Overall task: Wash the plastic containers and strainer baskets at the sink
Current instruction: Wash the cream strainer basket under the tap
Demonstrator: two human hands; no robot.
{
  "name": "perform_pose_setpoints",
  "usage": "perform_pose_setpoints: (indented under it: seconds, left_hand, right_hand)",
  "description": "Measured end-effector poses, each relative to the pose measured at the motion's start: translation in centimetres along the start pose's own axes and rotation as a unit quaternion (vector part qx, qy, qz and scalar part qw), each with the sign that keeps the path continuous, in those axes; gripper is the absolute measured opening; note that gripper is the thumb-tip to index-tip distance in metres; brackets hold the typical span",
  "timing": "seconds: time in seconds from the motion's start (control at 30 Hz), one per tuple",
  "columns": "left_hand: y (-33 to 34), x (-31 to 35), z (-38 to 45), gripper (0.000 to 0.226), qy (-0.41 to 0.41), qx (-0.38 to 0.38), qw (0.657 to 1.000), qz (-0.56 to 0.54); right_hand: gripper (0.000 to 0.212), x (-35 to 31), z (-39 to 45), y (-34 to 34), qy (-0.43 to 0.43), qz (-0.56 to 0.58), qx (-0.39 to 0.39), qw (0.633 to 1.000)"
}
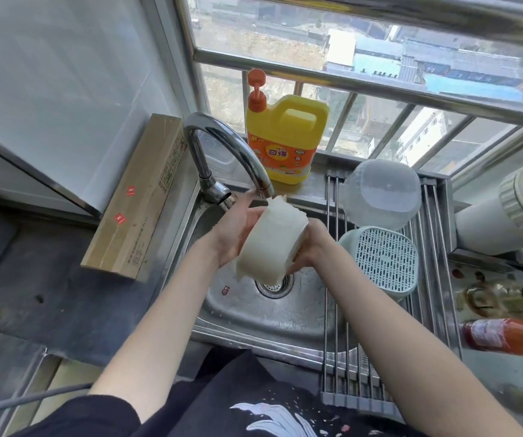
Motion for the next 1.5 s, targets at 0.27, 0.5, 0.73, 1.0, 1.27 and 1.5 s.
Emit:
perform_pose_setpoints:
  seconds: [0.27, 0.5, 0.73, 1.0, 1.27, 1.5]
  left_hand:
    - [-0.7, -0.1, 0.2, 0.032, 0.073, -0.012, 0.979, -0.188]
    - [-3.2, 0.0, 1.1, 0.061, 0.091, 0.069, 0.951, -0.287]
    - [-2.3, 0.6, 2.2, 0.052, 0.104, 0.042, 0.954, -0.279]
    - [-2.1, -2.5, 2.0, 0.037, 0.036, 0.040, 0.997, -0.056]
    - [-3.4, -2.6, 1.9, 0.010, 0.074, 0.156, 0.985, -0.014]
    - [-5.6, -2.7, 1.8, 0.042, 0.095, 0.266, 0.949, -0.142]
  right_hand:
    - [0.036, -0.7, 0.1, -1.0, -0.036, -0.058, 0.059, 0.996]
    - [0.027, 1.1, 1.3, -0.2, -0.057, -0.078, 0.025, 0.995]
    - [0.054, 3.5, 1.3, -0.6, 0.011, 0.039, 0.052, 0.998]
    - [0.039, 4.0, 0.5, -0.5, 0.042, 0.148, 0.074, 0.985]
    - [0.054, 4.6, -0.1, 0.7, 0.023, 0.229, -0.009, 0.973]
    - [0.048, 4.0, 0.5, -1.1, -0.048, 0.287, 0.003, 0.957]
Point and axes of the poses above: each hand's wrist, its own z-axis towards the middle knuckle, its own y-axis out of the palm, x = y × z, the point moved 10 cm from there along z, towards the middle knuckle, and after that the axes turned 6 degrees about -x, right-handed, at the moved point
